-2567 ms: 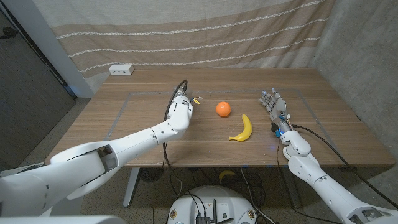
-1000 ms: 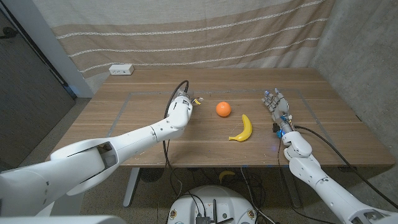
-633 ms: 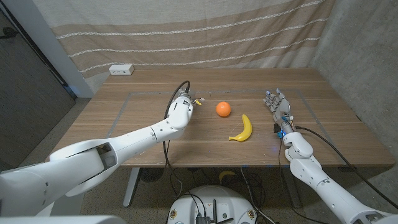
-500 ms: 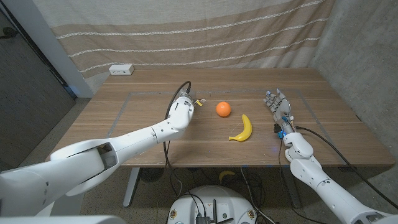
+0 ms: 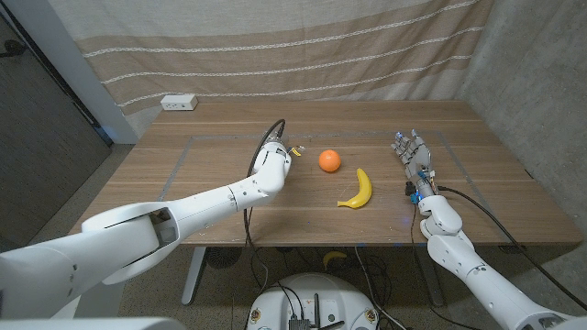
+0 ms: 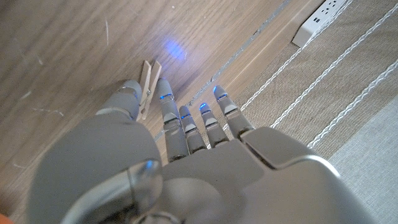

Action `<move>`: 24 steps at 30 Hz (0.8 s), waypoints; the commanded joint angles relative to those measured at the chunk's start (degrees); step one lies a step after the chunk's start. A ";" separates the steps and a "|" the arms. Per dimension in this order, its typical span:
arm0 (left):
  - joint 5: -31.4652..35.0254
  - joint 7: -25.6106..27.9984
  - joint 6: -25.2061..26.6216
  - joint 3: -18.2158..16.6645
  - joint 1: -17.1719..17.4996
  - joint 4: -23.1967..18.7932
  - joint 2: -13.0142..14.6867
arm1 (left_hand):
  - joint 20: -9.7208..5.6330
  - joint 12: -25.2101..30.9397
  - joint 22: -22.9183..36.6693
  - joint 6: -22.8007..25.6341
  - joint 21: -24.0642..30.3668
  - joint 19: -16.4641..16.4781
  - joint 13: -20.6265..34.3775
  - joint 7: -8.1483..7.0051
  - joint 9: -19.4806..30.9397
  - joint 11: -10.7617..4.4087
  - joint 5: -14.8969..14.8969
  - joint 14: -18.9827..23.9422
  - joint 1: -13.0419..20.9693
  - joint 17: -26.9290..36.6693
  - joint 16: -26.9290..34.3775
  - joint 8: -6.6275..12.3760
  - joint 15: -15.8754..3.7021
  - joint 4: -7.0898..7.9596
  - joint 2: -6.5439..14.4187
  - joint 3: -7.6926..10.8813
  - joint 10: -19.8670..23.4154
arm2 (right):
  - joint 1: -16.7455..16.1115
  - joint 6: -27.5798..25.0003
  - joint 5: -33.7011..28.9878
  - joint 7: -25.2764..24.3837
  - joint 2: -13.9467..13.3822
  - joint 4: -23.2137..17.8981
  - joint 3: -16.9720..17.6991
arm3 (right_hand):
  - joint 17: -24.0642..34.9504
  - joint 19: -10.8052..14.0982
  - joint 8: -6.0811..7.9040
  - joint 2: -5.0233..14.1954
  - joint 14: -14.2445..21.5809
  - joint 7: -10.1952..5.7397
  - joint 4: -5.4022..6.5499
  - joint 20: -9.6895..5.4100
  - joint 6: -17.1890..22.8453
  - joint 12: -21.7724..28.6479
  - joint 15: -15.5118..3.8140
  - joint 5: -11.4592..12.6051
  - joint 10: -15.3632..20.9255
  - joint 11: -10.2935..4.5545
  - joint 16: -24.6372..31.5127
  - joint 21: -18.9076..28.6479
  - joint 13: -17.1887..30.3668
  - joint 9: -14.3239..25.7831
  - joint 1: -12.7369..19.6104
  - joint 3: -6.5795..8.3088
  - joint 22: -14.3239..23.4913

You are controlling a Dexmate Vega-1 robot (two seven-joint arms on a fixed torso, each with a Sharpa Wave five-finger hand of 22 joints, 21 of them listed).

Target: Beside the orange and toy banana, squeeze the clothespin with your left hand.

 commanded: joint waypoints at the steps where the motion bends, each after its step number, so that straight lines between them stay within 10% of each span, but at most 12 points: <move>1: 2.23 -1.68 0.31 -0.50 0.28 1.31 -1.14 | -0.08 0.36 0.22 0.45 0.14 0.63 0.06 0.23 0.21 -0.09 0.32 0.77 0.64 0.14 0.38 0.08 -0.91 -0.52 0.60 0.22 0.64 | 0.28 0.70 -0.60 -0.70 0.33 0.29 0.09 | 0.08 0.57 0.24 1.83 0.48 0.14 0.14 -0.13 0.57 0.45 0.01 0.27 0.58 0.00 0.35 0.47 0.27 0.18 -0.42 0.02 0.17; 24: -7.07 6.89 -1.76 -3.13 1.75 2.42 -1.05 | -0.30 1.32 0.35 6.75 1.10 2.92 -0.02 0.70 1.10 -0.68 1.67 3.64 11.14 -0.14 0.59 0.54 -2.22 -2.15 7.53 5.60 5.87 | -0.65 0.55 -3.04 -3.89 -0.60 -1.30 0.18 | 0.15 0.95 0.17 1.69 0.71 0.10 0.13 0.08 0.67 0.46 0.02 0.25 0.88 -0.05 0.37 0.54 0.31 0.20 -0.53 -0.05 0.19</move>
